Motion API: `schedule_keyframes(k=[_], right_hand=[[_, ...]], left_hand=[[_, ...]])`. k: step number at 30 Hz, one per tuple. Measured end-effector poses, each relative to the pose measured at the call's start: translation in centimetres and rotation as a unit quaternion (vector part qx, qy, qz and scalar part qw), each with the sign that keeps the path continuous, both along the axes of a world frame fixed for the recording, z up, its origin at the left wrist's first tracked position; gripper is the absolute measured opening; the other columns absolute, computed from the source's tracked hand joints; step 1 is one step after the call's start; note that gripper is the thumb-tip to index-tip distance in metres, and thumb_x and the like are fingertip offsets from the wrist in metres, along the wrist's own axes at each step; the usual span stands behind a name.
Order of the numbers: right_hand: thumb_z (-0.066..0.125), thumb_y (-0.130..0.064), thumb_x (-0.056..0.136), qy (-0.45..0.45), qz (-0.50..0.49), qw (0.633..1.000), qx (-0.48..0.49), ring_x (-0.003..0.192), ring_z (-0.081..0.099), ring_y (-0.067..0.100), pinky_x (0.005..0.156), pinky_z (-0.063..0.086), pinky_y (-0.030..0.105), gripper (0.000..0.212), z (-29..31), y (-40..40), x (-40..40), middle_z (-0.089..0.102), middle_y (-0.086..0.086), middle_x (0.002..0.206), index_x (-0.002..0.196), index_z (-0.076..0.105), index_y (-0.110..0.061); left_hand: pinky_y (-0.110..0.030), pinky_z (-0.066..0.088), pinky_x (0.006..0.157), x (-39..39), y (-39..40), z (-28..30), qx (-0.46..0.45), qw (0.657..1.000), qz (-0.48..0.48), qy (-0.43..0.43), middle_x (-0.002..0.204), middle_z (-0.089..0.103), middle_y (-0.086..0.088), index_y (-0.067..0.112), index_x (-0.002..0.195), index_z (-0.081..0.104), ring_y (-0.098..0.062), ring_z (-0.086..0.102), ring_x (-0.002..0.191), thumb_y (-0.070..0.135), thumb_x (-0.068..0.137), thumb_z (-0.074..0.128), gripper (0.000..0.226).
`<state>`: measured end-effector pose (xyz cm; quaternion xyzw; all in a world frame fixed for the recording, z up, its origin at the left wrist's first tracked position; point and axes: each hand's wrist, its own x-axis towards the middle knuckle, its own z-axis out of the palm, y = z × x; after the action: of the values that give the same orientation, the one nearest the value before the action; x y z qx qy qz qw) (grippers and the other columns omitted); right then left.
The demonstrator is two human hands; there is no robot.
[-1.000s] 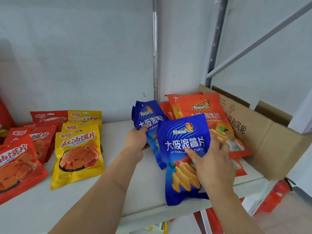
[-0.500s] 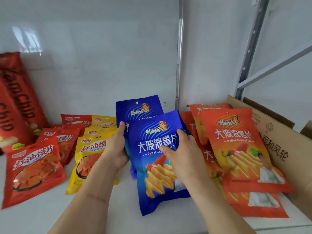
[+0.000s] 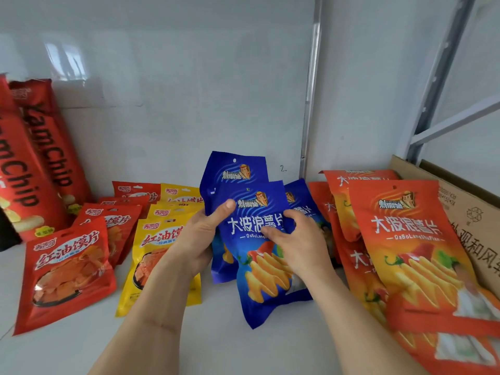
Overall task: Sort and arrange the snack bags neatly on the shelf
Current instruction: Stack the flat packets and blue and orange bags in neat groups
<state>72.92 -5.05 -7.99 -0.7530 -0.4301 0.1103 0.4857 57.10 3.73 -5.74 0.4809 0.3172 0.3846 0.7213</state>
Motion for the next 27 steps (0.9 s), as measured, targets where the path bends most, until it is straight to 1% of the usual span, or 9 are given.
schedule_keyframes(k=[4,7,10,12,15,17,20,23,27], right_hand=[[0.064,-0.055,0.086,0.033,-0.01,0.999,0.025,0.119,0.054,0.014,0.089,0.045,0.026,0.064,-0.5,0.5,0.9,0.053,0.0,0.134,0.139,0.049,-0.021],[0.056,-0.05,0.094,-0.039,-0.065,0.997,0.012,0.117,0.054,0.018,0.089,0.048,0.029,0.054,-0.9,0.3,2.1,0.053,0.004,0.133,0.138,0.05,-0.018],[0.049,-0.043,0.099,-0.132,-0.097,0.983,-0.085,0.126,0.046,0.027,0.101,0.041,0.036,0.048,-1.6,0.1,2.8,0.049,0.009,0.139,0.138,0.048,-0.015],[0.046,-0.041,0.1,-0.142,-0.111,0.975,-0.132,0.128,0.043,0.03,0.105,0.036,0.038,0.046,-1.9,0.2,3.0,0.049,0.012,0.14,0.134,0.05,-0.011],[0.041,-0.046,0.1,-0.139,-0.132,0.966,-0.173,0.132,0.04,0.033,0.11,0.031,0.041,0.051,-2.1,0.5,3.2,0.042,0.014,0.145,0.136,0.047,-0.01],[0.04,-0.051,0.099,-0.137,-0.139,0.963,-0.186,0.134,0.038,0.034,0.111,0.031,0.042,0.057,-2.1,0.6,3.2,0.04,0.015,0.147,0.137,0.046,-0.01],[0.045,-0.056,0.095,-0.141,-0.151,0.96,-0.188,0.131,0.041,0.032,0.107,0.036,0.04,0.061,-1.9,0.5,3.1,0.044,0.013,0.143,0.136,0.044,-0.011],[0.049,-0.059,0.092,-0.15,-0.153,0.958,-0.19,0.127,0.045,0.03,0.101,0.04,0.036,0.063,-1.7,0.3,2.9,0.049,0.013,0.137,0.134,0.044,-0.012],[0.046,-0.065,0.091,-0.154,-0.152,0.954,-0.21,0.129,0.042,0.028,0.105,0.036,0.036,0.067,-1.7,0.3,2.7,0.047,0.011,0.137,0.132,0.05,-0.013]], left_hand=[[-0.041,0.061,0.072,-0.6,0.9,0.0,0.004,0.996,0.065,0.053,0.1,0.077,-0.012,0.006,0.119,0.06,-0.029,0.076,0.086,0.019,0.089,0.072,0.034],[-0.039,0.059,0.067,-1.9,1.7,0.4,0.017,0.991,0.107,0.073,0.095,0.078,-0.011,0.008,0.111,0.062,-0.028,0.076,0.079,0.016,0.091,0.07,0.023],[-0.039,0.059,0.066,-2.8,2.1,0.6,0.021,0.988,0.119,0.095,0.094,0.078,-0.01,0.008,0.111,0.062,-0.029,0.075,0.081,0.015,0.093,0.068,0.021],[-0.038,0.059,0.066,-3.2,2.2,0.7,0.019,0.987,0.118,0.105,0.095,0.077,-0.011,0.008,0.113,0.062,-0.029,0.074,0.081,0.014,0.094,0.067,0.02],[-0.039,0.06,0.067,-3.4,2.2,0.8,0.011,0.987,0.12,0.11,0.1,0.076,-0.013,0.008,0.116,0.061,-0.03,0.074,0.084,0.014,0.094,0.067,0.024],[-0.038,0.06,0.065,-3.4,2.3,0.7,0.006,0.986,0.122,0.11,0.101,0.076,-0.013,0.007,0.116,0.061,-0.03,0.074,0.084,0.015,0.094,0.068,0.025],[-0.039,0.06,0.066,-3.4,2.4,0.7,-0.002,0.986,0.123,0.114,0.099,0.076,-0.013,0.007,0.115,0.06,-0.029,0.075,0.083,0.018,0.093,0.069,0.026],[-0.043,0.061,0.074,-3.4,2.5,0.6,-0.006,0.986,0.122,0.114,0.101,0.076,-0.014,0.006,0.119,0.059,-0.031,0.075,0.085,0.019,0.093,0.069,0.031],[-0.047,0.059,0.081,-3.9,2.7,0.7,-0.013,0.985,0.137,0.107,0.103,0.075,-0.014,0.006,0.12,0.058,-0.032,0.073,0.089,0.018,0.092,0.07,0.033]])
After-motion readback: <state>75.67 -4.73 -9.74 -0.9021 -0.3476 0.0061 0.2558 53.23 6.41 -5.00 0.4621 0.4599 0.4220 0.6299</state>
